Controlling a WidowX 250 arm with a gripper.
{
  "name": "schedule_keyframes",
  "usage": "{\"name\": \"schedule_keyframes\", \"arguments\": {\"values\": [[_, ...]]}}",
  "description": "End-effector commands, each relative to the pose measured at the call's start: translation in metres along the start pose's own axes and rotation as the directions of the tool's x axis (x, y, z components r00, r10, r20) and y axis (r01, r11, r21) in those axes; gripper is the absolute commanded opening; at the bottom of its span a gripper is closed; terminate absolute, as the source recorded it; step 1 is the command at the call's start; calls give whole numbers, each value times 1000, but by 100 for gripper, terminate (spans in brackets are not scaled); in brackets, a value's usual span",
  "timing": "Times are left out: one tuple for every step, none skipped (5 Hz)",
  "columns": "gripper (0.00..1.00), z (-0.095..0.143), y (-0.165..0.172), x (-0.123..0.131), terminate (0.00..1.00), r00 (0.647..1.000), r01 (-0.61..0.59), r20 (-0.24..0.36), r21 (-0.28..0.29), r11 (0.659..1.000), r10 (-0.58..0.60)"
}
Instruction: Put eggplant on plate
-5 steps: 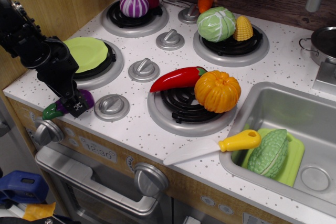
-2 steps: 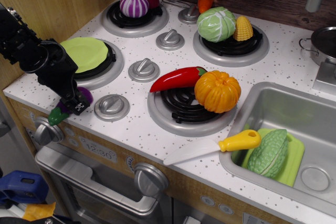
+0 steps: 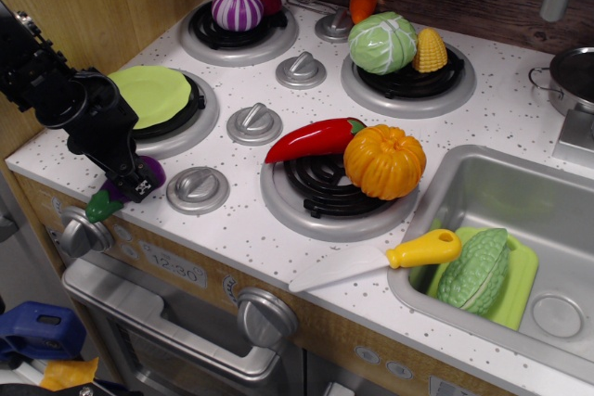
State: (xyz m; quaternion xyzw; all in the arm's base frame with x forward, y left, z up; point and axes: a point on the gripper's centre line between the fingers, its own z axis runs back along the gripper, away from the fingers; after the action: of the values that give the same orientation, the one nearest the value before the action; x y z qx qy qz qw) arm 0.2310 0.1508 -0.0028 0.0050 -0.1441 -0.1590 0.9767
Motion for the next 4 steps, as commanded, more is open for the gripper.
{"name": "schedule_keyframes", "arguments": {"values": [[0,39,11,13,0,996,26,-84,8,1000,-25],[0,61,25,28,0,993,52,-107,51,997,-46],[0,71,46,42,0,989,111,-112,123,986,-97],[0,67,72,59,0,986,163,-64,178,971,-153]]}}
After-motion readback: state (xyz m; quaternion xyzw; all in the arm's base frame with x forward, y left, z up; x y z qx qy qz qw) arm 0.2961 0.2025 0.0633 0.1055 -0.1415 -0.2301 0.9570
